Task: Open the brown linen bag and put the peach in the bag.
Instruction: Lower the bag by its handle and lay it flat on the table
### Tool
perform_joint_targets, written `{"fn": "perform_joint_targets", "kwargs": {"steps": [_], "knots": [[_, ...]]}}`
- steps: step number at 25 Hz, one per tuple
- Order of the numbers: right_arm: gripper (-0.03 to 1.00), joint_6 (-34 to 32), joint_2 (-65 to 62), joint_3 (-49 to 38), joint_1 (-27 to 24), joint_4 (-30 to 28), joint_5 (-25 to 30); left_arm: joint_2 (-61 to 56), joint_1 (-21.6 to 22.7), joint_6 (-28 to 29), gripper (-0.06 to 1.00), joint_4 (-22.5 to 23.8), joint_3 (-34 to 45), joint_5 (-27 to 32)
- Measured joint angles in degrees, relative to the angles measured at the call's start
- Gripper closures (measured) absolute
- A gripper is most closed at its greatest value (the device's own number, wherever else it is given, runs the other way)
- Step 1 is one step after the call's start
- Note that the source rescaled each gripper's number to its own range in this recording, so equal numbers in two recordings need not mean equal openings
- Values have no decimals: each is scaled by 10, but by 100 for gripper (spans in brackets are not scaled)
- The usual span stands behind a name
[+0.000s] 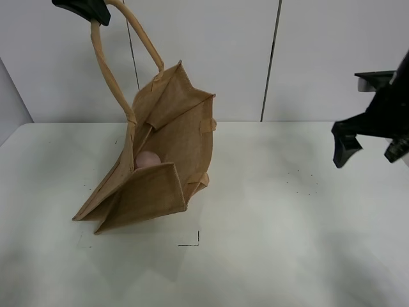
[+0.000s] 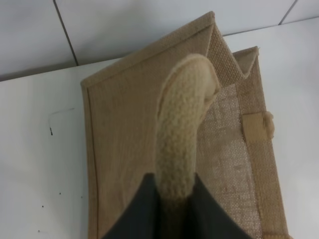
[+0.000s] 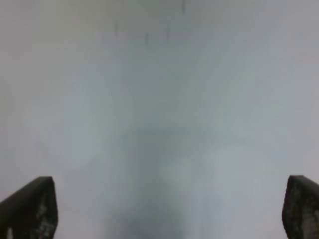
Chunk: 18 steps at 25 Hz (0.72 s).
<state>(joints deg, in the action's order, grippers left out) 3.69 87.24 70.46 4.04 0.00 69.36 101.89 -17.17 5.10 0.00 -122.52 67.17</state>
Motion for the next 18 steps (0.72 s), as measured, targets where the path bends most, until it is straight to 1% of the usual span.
{"fn": "perform_joint_targets", "kwargs": {"steps": [6,10,14,18], "knots": [[-3,-8,-213,-209,0,0,-3,0,0,-1,94,0,0,0],[-3,-13,-369,-321,0,0,-51,0,0,-2,94,0,0,0],[-3,-14,-526,-399,0,3,-89,0,0,-3,94,0,0,0],[-3,-15,-653,-420,0,3,-105,0,0,-3,94,0,0,0]]}}
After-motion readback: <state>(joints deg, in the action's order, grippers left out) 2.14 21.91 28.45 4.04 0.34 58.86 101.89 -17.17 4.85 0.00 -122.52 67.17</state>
